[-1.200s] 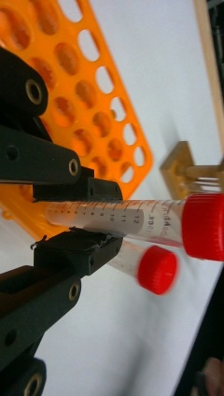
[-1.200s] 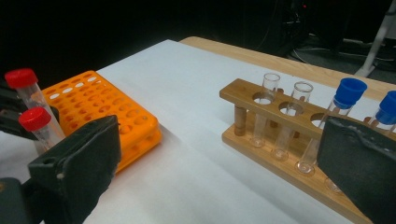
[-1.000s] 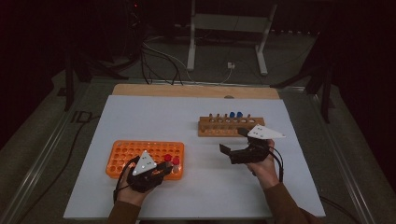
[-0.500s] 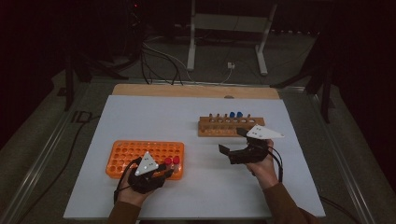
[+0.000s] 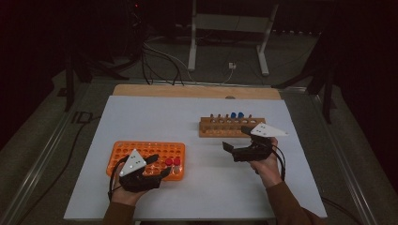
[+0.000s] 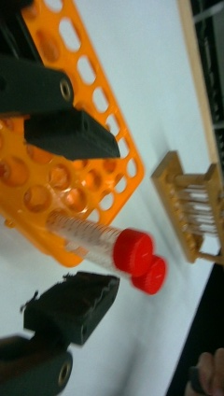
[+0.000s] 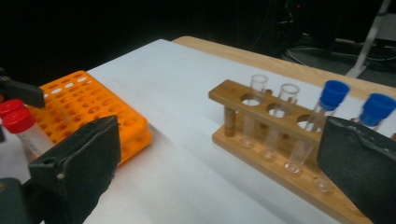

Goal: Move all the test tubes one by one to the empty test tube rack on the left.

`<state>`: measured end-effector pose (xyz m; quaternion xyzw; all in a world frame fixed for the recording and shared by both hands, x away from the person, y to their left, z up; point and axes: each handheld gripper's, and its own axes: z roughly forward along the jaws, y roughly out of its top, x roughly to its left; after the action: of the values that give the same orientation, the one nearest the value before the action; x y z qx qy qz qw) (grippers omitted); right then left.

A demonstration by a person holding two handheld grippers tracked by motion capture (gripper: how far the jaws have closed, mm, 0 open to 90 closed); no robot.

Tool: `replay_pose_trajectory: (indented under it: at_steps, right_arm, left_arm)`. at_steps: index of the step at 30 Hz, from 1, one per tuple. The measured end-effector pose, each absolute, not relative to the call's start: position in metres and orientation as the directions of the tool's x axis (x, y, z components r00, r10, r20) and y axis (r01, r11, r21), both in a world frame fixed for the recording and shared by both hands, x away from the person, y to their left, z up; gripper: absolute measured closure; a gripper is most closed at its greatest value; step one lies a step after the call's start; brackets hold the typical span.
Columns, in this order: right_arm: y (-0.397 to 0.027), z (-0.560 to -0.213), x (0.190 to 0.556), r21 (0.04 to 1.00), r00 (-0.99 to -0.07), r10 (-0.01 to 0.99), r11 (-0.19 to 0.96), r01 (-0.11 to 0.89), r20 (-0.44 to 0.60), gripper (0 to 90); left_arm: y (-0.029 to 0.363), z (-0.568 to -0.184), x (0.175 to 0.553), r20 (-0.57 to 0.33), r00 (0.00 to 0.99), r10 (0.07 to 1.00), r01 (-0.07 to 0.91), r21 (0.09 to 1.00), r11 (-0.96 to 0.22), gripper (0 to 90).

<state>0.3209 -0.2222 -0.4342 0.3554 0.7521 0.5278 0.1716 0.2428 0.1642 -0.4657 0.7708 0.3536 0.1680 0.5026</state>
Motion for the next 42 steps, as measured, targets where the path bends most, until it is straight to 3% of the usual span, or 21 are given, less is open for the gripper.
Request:
replay_pose_trajectory:
  at_steps: [5, 12, 24, 30, 34, 42]
  right_arm:
    - [-0.225, -0.432, 0.329, 0.913, -0.674, 0.731, 0.196, 0.359, 0.109, 0.4]
    - [-0.23, -0.429, 0.344, 0.906, -0.646, 0.756, 0.197, 0.375, 0.103, 7.6]
    - [-0.244, -0.436, 0.373, 0.893, -0.545, 0.833, 0.166, 0.418, 0.1, 24.8]
    - [-0.25, -0.444, 0.385, 0.887, -0.494, 0.866, 0.167, 0.43, 0.077, 49.7]
    - [-0.248, -0.45, 0.392, 0.881, -0.473, 0.88, 0.186, 0.434, 0.048, 60.0]
    - [-0.241, -0.462, 0.403, 0.87, -0.445, 0.893, 0.163, 0.465, 0.071, 65.9]
  left_arm:
    - [0.17, -0.461, 0.246, -0.095, 0.648, 0.756, 0.372, 0.906, -0.204, 17.5]
    - [0.18, -0.458, 0.251, -0.087, 0.565, 0.821, 0.362, 0.92, -0.151, 1.2]
    - [0.195, -0.458, 0.252, -0.089, 0.484, 0.871, 0.346, 0.933, -0.097, 0.6]
    - [0.195, -0.46, 0.252, -0.101, 0.47, 0.877, 0.355, 0.931, -0.083, 0.6]
    - [0.196, -0.461, 0.253, -0.104, 0.466, 0.878, 0.363, 0.928, -0.083, 0.7]
    - [0.196, -0.462, 0.253, -0.103, 0.459, 0.883, 0.379, 0.921, -0.09, 0.7]
